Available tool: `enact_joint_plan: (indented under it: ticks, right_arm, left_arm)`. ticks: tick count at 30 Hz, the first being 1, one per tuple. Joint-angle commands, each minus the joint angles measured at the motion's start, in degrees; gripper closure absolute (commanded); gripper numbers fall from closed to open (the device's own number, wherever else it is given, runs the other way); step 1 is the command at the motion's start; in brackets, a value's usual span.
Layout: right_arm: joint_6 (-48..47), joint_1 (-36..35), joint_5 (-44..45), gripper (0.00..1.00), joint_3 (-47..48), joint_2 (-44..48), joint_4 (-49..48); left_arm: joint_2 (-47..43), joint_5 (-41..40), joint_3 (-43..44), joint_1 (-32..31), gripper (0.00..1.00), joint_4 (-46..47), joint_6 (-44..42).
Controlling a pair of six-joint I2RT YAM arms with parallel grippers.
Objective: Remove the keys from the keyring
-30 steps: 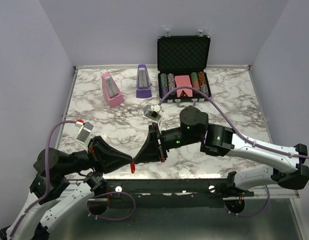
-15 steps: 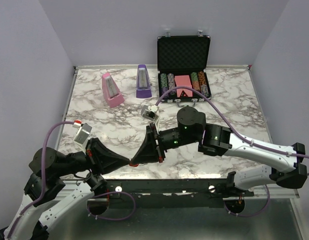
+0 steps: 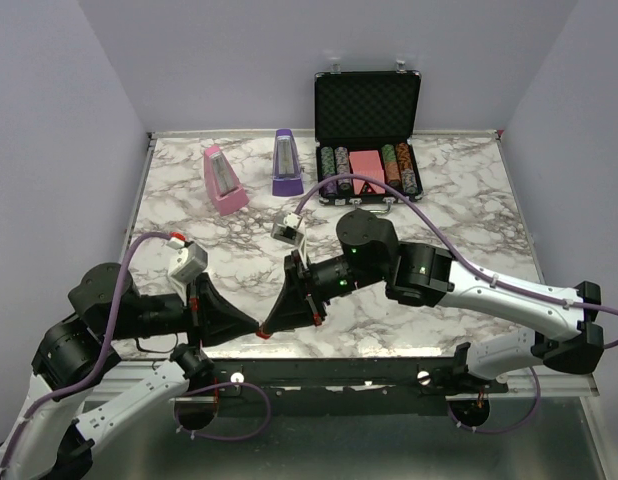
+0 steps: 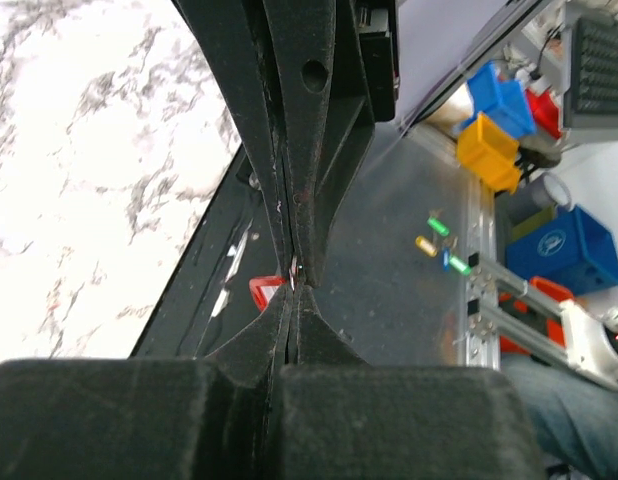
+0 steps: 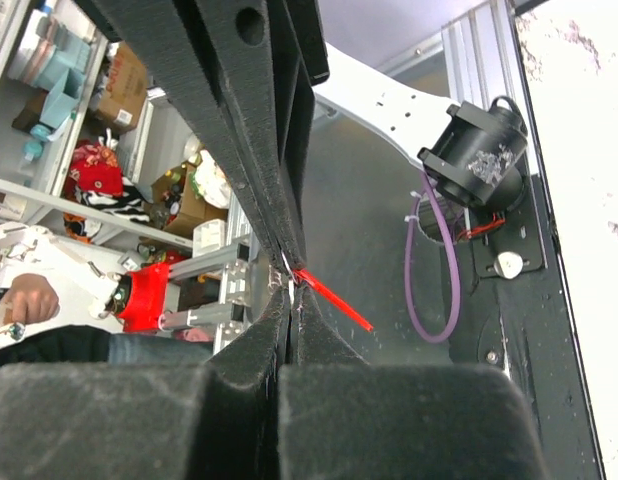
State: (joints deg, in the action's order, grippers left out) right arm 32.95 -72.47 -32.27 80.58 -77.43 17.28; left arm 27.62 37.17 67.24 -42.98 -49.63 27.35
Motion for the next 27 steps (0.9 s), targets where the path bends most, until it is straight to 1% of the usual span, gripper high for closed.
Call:
enact_joint_plan:
  ticks: [1,6,10,14,21,27]
  right_arm:
    - [-0.6,-0.48,-0.95,0.99,2.39,-2.55,5.48]
    - [-0.96,-0.57,-0.42,0.99,2.92,-3.17,7.33]
    - [0.09,-0.48,-0.42,0.99,3.09,-3.17,6.45]
    - [0.54,-0.39,-0.6,0.99,4.24,-3.78,6.8]
    - [0.8,-0.48,0.72,0.99,5.29,-2.91,6.37]
    - [0.98,-0.48,2.21,0.99,5.91,-1.85,6.1]
  left_arm:
    - [3.4,1.06,3.07,-0.17,1.0,-6.44,-8.45]
    - [4.99,-0.51,4.56,-0.87,1.0,-10.22,-11.97]
    - [5.17,-0.87,3.69,-1.84,1.0,-10.49,-12.59]
    - [5.78,-3.67,2.9,-4.39,1.0,-10.67,-12.5]
    - [7.8,-11.84,1.84,-12.38,1.0,-9.88,-10.75]
    - [9.65,-20.02,-0.18,-21.51,1.0,-8.47,-8.72]
